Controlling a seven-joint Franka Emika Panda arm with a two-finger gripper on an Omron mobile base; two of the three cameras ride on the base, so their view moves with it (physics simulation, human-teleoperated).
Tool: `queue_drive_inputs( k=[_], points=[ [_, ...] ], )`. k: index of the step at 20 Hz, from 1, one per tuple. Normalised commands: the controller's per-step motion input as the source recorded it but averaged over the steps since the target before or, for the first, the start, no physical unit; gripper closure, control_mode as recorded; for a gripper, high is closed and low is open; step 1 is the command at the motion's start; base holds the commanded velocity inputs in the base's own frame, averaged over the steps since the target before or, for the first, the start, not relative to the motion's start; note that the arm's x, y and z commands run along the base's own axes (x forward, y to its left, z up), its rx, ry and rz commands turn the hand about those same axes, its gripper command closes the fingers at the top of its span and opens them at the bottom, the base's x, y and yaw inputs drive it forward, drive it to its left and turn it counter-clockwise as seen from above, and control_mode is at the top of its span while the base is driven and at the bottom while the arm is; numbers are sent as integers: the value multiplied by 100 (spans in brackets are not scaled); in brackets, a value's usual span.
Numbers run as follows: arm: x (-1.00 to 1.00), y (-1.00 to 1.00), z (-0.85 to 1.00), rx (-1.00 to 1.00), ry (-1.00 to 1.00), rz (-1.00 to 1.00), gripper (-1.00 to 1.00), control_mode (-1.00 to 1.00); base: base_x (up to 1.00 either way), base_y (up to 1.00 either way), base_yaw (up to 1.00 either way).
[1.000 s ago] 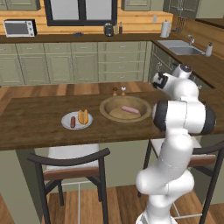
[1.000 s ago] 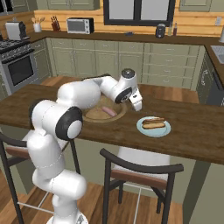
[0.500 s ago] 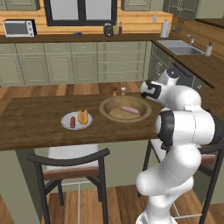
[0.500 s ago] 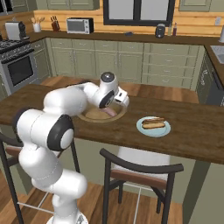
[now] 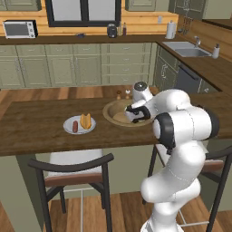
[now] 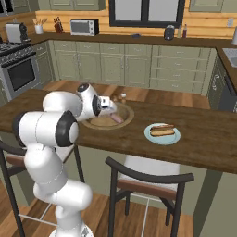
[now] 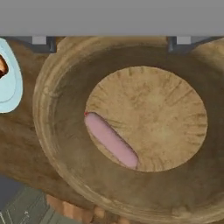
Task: Place one bun and one sausage from the bowl on each plate.
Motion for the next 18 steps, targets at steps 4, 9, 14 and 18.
queue_drive_inputs(
  k=[4,9,14,18],
  points=[
    [73,-20,-21,-4,26,2,-100,-100,0,0,0],
    [64,-41,-1,14,13,-1,-100,-100,0,0,0],
    [15,0,-88,-10,5,-1,-100,-100,0,0,0],
    [10,10,-74,-12,1,0,-100,-100,0,0,0]
  ],
)
